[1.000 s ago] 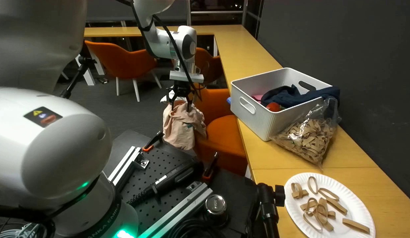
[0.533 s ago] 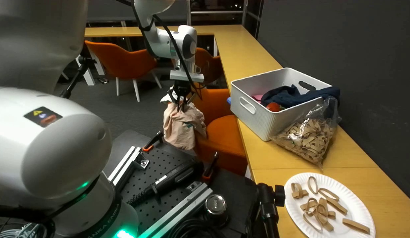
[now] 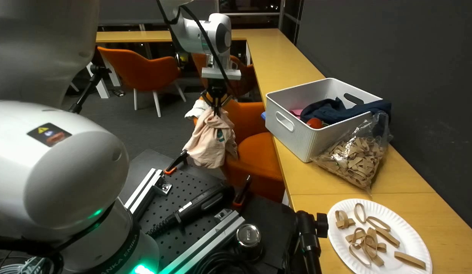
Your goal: Remove the white towel from the container and put it on the backrest of the sofa then put the peach t-shirt in the container.
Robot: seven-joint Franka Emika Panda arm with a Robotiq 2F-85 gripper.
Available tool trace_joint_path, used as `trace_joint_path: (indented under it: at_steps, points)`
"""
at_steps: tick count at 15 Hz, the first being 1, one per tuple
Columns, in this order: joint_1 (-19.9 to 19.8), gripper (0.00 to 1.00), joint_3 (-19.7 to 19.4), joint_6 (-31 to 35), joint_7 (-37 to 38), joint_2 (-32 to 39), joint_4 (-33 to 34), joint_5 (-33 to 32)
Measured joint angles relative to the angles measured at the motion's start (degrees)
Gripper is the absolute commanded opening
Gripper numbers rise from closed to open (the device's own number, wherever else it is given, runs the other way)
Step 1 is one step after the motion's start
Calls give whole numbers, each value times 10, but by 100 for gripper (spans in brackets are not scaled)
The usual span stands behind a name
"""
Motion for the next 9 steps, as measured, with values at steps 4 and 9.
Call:
trace_joint_path:
  at_steps: [4,9]
  points:
    - [-12,1,-10,-53,15,-9,75,0]
    - [-26,1,-22,-99,39,-4,178,1]
